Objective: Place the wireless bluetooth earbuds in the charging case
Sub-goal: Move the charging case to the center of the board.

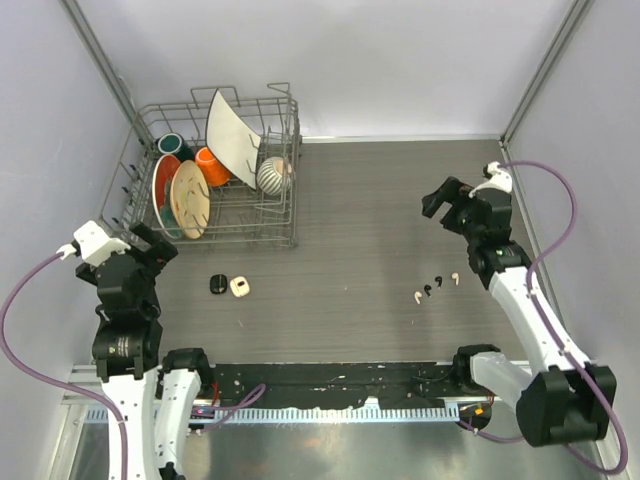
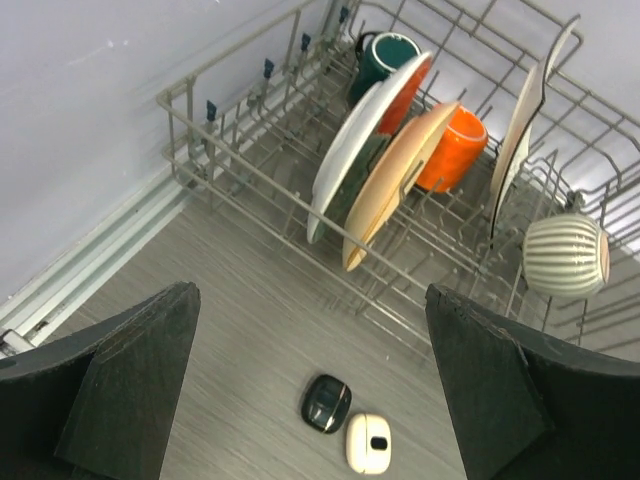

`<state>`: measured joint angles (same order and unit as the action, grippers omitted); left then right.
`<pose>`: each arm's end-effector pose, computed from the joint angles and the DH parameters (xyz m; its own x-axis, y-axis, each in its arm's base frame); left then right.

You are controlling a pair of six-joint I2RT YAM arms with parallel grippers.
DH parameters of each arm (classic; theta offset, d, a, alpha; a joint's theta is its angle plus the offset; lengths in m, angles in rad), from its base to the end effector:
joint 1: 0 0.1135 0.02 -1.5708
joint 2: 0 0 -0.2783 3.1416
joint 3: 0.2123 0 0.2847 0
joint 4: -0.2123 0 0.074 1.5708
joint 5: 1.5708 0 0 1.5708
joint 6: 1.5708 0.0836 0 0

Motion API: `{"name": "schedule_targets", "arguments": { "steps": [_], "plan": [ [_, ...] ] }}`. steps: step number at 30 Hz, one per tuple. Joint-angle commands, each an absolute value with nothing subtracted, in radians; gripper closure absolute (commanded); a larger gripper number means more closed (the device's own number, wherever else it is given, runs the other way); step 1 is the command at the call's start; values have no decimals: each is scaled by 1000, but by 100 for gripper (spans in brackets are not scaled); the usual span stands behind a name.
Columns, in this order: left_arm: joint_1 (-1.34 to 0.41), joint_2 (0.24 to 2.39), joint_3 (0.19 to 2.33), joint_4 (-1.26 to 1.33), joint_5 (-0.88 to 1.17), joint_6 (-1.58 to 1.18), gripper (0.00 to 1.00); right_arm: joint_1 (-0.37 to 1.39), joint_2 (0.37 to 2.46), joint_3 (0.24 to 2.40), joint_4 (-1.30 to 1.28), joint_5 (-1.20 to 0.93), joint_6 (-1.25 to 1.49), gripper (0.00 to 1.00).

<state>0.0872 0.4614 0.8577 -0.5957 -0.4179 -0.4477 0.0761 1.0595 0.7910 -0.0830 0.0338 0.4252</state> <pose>0.1483 0.0470 0.3704 0.0281 -0.3947 -0.9184 -0.5144 0.7820 -0.3518 0.3153 0.0212 0.2860 -0.3310 0.3882 -0.8601 0.1012 0.9208 0.3767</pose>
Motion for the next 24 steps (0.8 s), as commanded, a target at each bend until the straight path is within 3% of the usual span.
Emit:
{"name": "schedule_targets", "arguments": {
  "steps": [1,6,11,19,24],
  "plan": [
    [89,437,928,-698,-309,-446,0,64,967,758,-304,-72,609,0],
    [87,382,960,-768,-178,-485,0,83,838,790,-365,-201,548,1],
    [90,419,976,-817,-71,-433,0,149,844,913,-561,-218,413,3],
    [87,307,838,-706,-3,-409,0,533,830,916,-650,118,426,5],
    [87,276,772,-681,-103,-462,0,656,834,894,-632,204,430,5]
  ]
}}
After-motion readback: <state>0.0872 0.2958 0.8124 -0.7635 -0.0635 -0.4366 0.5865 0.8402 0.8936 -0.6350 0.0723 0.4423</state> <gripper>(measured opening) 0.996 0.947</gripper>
